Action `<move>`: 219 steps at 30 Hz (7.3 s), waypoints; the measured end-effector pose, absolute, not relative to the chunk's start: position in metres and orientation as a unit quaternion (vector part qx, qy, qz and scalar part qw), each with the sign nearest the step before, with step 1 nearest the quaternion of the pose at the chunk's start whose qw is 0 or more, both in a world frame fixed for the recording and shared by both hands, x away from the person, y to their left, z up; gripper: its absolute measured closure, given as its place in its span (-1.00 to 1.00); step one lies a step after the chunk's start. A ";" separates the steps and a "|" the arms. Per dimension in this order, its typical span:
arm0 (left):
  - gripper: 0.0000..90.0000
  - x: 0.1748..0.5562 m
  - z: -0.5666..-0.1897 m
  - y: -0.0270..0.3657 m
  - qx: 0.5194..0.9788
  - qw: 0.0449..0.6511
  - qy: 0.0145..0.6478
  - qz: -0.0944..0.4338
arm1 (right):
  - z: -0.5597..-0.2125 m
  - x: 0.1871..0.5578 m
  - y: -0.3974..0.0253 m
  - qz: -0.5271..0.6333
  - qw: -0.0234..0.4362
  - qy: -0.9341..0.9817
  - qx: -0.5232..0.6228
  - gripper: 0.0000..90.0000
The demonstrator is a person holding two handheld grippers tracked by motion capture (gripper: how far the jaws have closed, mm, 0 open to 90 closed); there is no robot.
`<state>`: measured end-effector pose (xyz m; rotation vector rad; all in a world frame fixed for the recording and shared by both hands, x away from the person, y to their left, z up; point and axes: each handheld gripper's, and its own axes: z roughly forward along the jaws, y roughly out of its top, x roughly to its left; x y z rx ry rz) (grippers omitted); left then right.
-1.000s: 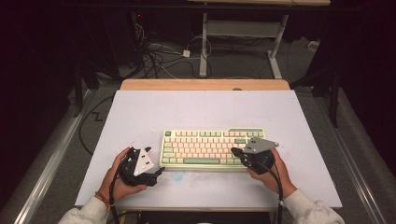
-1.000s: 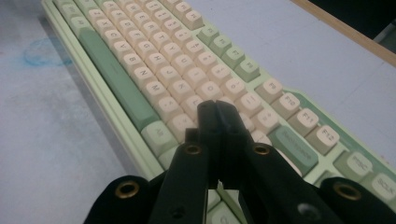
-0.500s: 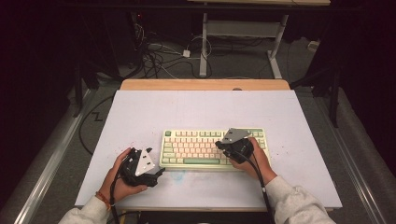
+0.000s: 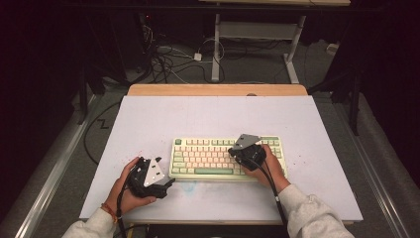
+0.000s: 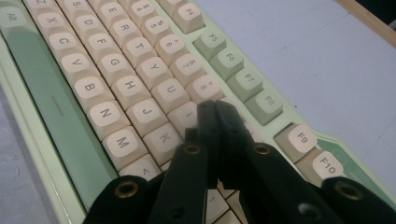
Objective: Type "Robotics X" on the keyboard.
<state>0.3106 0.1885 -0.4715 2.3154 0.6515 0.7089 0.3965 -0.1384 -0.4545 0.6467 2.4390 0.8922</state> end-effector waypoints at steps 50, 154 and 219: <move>-0.59 0.310 -0.470 0.190 0.876 0.310 0.251 0.270 | -0.428 0.344 -0.191 0.436 0.303 0.812 0.242 -0.45; 0.74 0.395 -0.429 0.074 0.905 0.312 0.221 0.188 | -0.464 0.308 -0.219 0.384 0.310 0.835 0.242 -0.48; -0.59 0.320 -0.449 0.164 0.858 0.355 0.219 0.298 | -0.448 0.308 -0.228 0.407 0.303 0.823 0.255 -0.13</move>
